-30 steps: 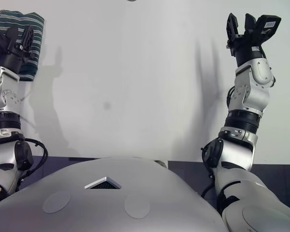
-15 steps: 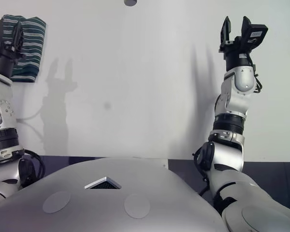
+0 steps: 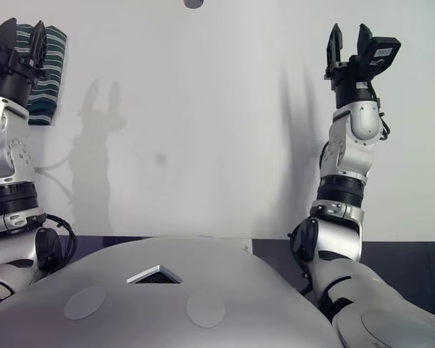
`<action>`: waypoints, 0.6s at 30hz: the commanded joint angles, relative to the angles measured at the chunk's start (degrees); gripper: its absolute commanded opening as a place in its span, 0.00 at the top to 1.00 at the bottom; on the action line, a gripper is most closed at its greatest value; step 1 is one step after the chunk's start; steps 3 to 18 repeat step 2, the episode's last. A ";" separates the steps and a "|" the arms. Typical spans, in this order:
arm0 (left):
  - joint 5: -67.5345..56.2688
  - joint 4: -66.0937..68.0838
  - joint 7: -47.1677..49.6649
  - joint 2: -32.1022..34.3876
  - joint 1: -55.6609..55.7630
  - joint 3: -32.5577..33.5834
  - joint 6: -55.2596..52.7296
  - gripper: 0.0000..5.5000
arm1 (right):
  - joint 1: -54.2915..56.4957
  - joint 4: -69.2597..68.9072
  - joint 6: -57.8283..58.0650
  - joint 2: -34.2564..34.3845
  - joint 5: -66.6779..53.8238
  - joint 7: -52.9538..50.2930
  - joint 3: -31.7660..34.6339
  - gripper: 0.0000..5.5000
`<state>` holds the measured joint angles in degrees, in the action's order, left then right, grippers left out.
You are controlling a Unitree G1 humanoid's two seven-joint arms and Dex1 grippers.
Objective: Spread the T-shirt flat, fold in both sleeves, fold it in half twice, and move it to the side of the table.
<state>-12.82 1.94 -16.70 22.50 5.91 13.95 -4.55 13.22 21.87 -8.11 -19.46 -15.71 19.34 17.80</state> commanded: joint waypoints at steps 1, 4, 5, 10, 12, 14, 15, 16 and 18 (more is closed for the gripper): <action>0.64 -4.16 2.13 -1.87 -1.17 -0.60 -0.88 0.54 | 2.57 3.16 1.46 -2.34 -0.89 1.17 1.18 0.53; 0.71 -5.25 2.56 -2.04 -1.05 -0.79 -1.55 0.54 | 2.85 3.34 1.67 -2.49 -0.81 1.36 1.04 0.53; 0.71 -5.25 2.56 -2.04 -1.05 -0.79 -1.55 0.54 | 2.85 3.34 1.67 -2.49 -0.81 1.36 1.04 0.53; 0.71 -5.25 2.56 -2.04 -1.05 -0.79 -1.55 0.54 | 2.85 3.34 1.67 -2.49 -0.81 1.36 1.04 0.53; 0.71 -5.25 2.56 -2.04 -1.05 -0.79 -1.55 0.54 | 2.85 3.34 1.67 -2.49 -0.81 1.36 1.04 0.53; 0.71 -5.25 2.56 -2.04 -1.05 -0.79 -1.55 0.54 | 2.85 3.34 1.67 -2.49 -0.81 1.36 1.04 0.53; 0.71 -5.25 2.56 -2.04 -1.05 -0.79 -1.55 0.54 | 2.85 3.34 1.67 -2.49 -0.81 1.36 1.04 0.53; 0.71 -5.25 2.56 -2.04 -1.05 -0.79 -1.55 0.54 | 2.85 3.34 1.67 -2.49 -0.81 1.36 1.04 0.53; 0.71 -5.25 2.56 -2.04 -1.05 -0.79 -1.55 0.54 | 2.85 3.34 1.67 -2.49 -0.81 1.36 1.04 0.53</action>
